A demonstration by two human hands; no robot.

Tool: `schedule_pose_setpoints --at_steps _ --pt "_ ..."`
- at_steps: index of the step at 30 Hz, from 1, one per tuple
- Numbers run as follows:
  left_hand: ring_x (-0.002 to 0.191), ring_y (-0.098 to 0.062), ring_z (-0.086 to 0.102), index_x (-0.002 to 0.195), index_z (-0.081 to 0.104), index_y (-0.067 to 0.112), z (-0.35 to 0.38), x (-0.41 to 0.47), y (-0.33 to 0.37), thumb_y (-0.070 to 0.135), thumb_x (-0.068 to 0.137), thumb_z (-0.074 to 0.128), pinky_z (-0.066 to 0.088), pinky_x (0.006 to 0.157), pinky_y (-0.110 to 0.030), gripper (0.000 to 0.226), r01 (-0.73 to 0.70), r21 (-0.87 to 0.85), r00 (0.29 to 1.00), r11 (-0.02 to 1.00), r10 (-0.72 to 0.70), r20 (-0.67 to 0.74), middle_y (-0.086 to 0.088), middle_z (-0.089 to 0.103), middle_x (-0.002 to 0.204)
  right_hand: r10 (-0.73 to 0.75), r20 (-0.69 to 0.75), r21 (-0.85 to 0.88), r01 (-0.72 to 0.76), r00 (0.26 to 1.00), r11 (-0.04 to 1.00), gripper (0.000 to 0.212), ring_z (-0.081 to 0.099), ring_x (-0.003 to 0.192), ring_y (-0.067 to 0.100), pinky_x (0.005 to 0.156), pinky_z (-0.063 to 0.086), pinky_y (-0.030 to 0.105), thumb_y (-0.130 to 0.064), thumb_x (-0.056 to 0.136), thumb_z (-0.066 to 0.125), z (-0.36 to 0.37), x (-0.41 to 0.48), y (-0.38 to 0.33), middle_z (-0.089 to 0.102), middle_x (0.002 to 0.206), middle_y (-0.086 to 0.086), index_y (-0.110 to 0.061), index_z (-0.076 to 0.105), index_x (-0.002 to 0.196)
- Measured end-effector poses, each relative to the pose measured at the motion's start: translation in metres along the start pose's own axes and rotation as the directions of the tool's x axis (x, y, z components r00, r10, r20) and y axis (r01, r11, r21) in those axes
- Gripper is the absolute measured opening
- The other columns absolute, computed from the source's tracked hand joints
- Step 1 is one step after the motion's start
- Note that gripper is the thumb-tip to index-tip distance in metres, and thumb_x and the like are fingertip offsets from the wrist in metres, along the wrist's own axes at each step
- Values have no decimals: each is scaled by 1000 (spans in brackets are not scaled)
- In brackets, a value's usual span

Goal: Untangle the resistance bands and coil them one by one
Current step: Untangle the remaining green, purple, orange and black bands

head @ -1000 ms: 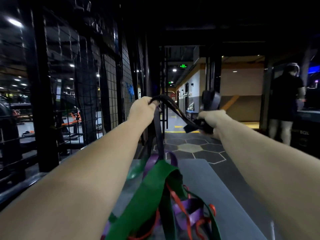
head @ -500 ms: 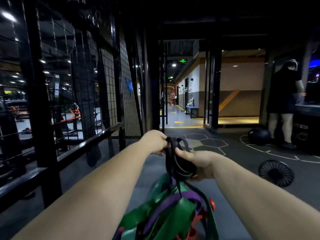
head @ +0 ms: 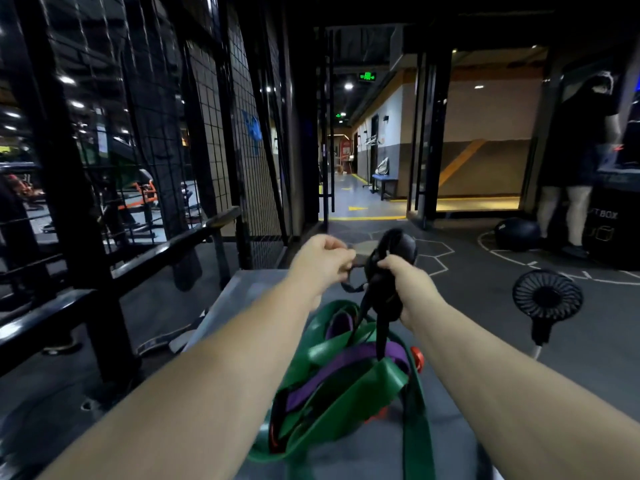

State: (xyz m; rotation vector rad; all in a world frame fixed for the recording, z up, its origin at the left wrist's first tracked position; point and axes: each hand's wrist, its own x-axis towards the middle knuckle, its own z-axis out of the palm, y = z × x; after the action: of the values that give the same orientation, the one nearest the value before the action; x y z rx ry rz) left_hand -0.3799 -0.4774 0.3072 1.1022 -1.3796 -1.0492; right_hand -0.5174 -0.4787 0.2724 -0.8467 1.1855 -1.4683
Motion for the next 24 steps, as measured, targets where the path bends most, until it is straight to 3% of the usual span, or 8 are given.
schedule_pose_setpoints --at_steps 2,5,8,10,14,17,21,24 --pt "89 -17 55 99 52 17 0 -13 -38 26 87 71 45 77 -30 25 70 161 996 984 -77 38 -1 59 93 26 -35 85 -23 999 996 26 66 76 33 69 52 40 -24 84 64 -4 1 0 69 84 17 -3 62 99" --pt "110 -18 53 132 42 16 10 -29 -95 45 74 80 44 93 -30 75 96 453 959 886 -203 195 2 54 120 -12 -26 196 16 1000 981 16 64 78 31 63 47 32 -22 87 59 -1 2 -11 65 82 12 -7 60 92" --pt "109 -17 52 131 39 15 14 -29 -113 41 68 85 45 97 -30 81 92 443 988 892 -137 72 4 51 122 -71 -42 273 80 997 959 9 62 72 28 65 49 34 -18 88 56 5 0 -35 63 78 9 -10 58 85" --pt "112 -16 55 130 44 20 8 -24 -112 58 60 82 46 98 -31 89 71 466 980 882 -147 130 7 54 125 -119 -39 319 125 992 939 10 61 65 26 64 50 35 -19 90 55 6 -1 -56 63 74 7 -12 56 83" --pt "88 -7 64 112 65 15 1 -9 -83 35 81 76 48 72 -9 38 -3 478 969 879 -116 220 0 68 104 -250 -46 333 250 967 909 9 64 57 23 64 53 34 -19 91 54 11 -6 -104 68 64 4 -12 56 87" --pt "80 -6 56 115 66 6 -5 14 -35 20 84 74 37 54 -2 35 -126 436 983 891 54 173 -1 65 95 -326 -112 300 345 939 889 10 66 67 24 63 55 32 -23 86 59 11 -4 -134 68 81 5 -14 59 90" --pt "93 -14 59 115 66 19 -33 38 38 39 82 73 47 83 -20 40 -201 566 978 800 194 74 8 65 96 -315 -206 200 355 926 913 35 69 89 31 75 59 47 -33 76 66 1 2 -147 69 100 9 -14 61 105" --pt "91 -16 64 108 68 24 -46 47 77 40 80 75 49 88 -28 33 -272 579 957 769 277 83 6 69 95 -317 -217 173 356 923 918 30 66 84 28 73 54 40 -31 81 65 -1 12 -134 66 95 8 -12 60 104"
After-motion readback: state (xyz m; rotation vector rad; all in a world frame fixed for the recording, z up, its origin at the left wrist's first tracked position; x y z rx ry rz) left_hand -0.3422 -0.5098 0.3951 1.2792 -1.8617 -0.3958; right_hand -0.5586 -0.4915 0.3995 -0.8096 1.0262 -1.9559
